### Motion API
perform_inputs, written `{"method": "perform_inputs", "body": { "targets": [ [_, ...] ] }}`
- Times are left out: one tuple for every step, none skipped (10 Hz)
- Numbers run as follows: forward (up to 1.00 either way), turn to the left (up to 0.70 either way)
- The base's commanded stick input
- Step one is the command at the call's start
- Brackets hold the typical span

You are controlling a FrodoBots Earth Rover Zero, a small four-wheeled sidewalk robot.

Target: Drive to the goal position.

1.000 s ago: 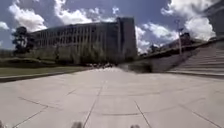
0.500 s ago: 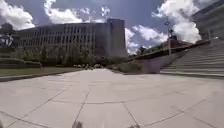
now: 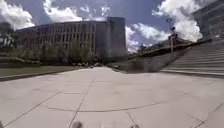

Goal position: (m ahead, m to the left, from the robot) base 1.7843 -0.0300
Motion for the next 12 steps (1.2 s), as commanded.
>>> {"method": "perform_inputs", "body": {
  "targets": [
    [0.7, 0.0],
    [0.7, 0.0],
    [0.7, 0.0],
    [0.7, 0.0],
    [0.7, 0.0],
    [0.7, 0.0],
    [0.7, 0.0],
    [0.7, 0.0],
    [0.7, 0.0],
    [0.7, 0.0],
    [0.7, 0.0],
    [0.7, 0.0]
  ]
}}
